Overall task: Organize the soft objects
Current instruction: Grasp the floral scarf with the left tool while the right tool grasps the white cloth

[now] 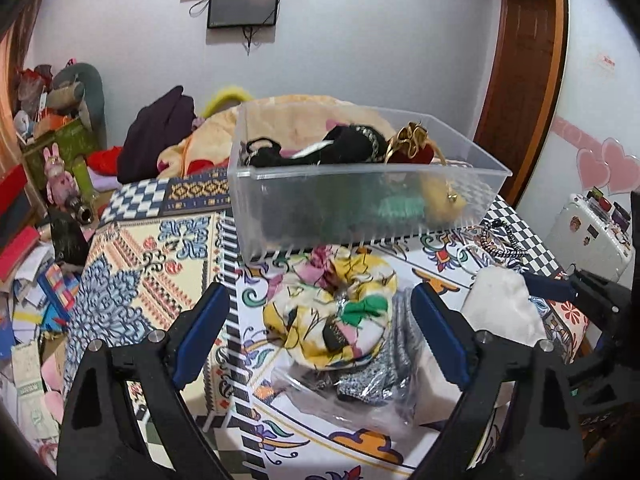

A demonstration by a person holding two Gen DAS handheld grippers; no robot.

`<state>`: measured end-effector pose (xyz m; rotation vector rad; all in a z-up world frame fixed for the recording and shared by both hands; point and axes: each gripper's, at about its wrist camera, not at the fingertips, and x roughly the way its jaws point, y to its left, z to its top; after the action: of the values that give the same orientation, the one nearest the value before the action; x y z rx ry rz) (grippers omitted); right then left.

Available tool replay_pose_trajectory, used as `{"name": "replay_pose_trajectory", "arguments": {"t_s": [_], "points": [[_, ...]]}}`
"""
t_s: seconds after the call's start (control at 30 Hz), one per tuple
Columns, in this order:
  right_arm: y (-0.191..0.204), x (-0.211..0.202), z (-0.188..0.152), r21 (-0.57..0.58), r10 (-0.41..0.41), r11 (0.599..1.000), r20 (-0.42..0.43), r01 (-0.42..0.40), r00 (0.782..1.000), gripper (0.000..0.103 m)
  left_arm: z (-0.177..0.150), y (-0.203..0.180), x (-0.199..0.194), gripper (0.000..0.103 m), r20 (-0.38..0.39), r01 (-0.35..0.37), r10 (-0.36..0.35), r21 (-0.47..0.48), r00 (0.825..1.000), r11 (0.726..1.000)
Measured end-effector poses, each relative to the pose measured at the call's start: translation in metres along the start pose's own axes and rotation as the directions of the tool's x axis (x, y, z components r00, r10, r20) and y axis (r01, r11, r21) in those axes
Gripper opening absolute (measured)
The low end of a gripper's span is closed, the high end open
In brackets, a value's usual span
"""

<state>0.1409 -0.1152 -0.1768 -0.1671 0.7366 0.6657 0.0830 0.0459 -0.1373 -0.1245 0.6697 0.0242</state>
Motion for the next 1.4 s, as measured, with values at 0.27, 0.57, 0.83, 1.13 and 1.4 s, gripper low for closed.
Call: {"name": "replay_pose_trajectory", "arguments": {"t_s": [0.27,0.57,0.83,1.13,1.4], "points": [[-0.008,-0.005,-0.006,0.023,0.028,0.999,-0.001,-0.028,1.0,0.055,-0.007,0.004,0.009,0.06,-0.03,0.036,-0.037,-0.024,0.999,0.999],[-0.01,-0.013,-0.006,0.02,0.03,0.999,0.023,-0.031,0.999,0.026,-0.008,0.004,0.0,0.038,0.002,0.025,-0.025,-0.014,1.0,1.0],[-0.017,-0.032,-0.001,0.031,0.01,0.999,0.079,-0.012,0.997,0.023,-0.003,0.0,-0.021,0.025,0.066,0.028,-0.028,-0.005,0.997,1.0],[-0.019,-0.053,0.012,0.032,-0.017,0.999,0.143,0.013,0.99,0.014,0.004,-0.004,-0.035,0.007,0.108,0.017,-0.019,0.021,0.994,1.0],[-0.024,-0.064,0.018,0.041,-0.009,0.999,0.173,0.002,0.985,0.014,0.003,0.01,-0.019,0.069,0.044,0.019,-0.018,-0.029,0.999,0.999]]}}
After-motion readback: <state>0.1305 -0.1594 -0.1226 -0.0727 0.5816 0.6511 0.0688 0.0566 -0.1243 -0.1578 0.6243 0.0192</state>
